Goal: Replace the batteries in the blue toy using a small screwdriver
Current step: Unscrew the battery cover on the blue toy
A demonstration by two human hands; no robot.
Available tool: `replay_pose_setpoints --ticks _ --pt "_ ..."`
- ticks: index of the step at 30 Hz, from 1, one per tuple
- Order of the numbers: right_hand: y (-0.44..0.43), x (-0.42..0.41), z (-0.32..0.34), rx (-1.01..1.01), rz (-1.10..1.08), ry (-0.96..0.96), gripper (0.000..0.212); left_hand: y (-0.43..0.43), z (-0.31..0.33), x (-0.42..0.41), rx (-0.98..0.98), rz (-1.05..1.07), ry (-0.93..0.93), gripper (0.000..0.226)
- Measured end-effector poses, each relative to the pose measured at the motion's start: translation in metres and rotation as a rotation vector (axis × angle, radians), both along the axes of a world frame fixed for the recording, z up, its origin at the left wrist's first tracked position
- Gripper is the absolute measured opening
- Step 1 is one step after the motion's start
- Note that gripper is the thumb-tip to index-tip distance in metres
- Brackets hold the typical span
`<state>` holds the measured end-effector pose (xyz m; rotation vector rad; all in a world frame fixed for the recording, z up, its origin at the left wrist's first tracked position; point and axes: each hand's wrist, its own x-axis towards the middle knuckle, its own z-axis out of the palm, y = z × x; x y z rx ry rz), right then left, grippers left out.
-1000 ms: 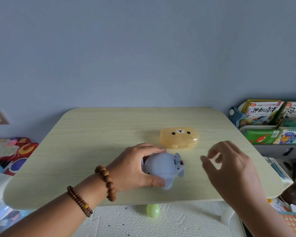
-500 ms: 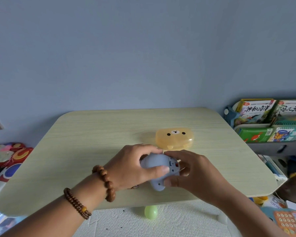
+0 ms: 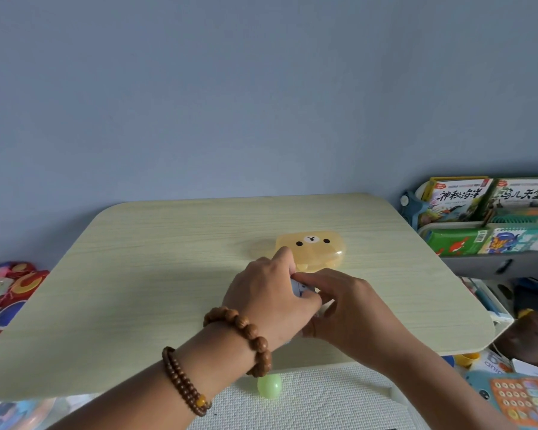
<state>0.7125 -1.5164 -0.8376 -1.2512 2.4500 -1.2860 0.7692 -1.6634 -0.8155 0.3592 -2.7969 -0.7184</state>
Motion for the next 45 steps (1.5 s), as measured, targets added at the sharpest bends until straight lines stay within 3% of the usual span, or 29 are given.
replay_pose_setpoints --ticks 11,45 --pt "-0.002 0.004 0.006 0.065 -0.057 0.028 0.056 0.009 0.008 -0.005 -0.056 0.046 -0.033 0.031" --pt "-0.007 0.012 0.022 0.064 -0.132 -0.183 0.054 0.0 0.012 -0.003 -0.017 0.045 -0.065 0.033"
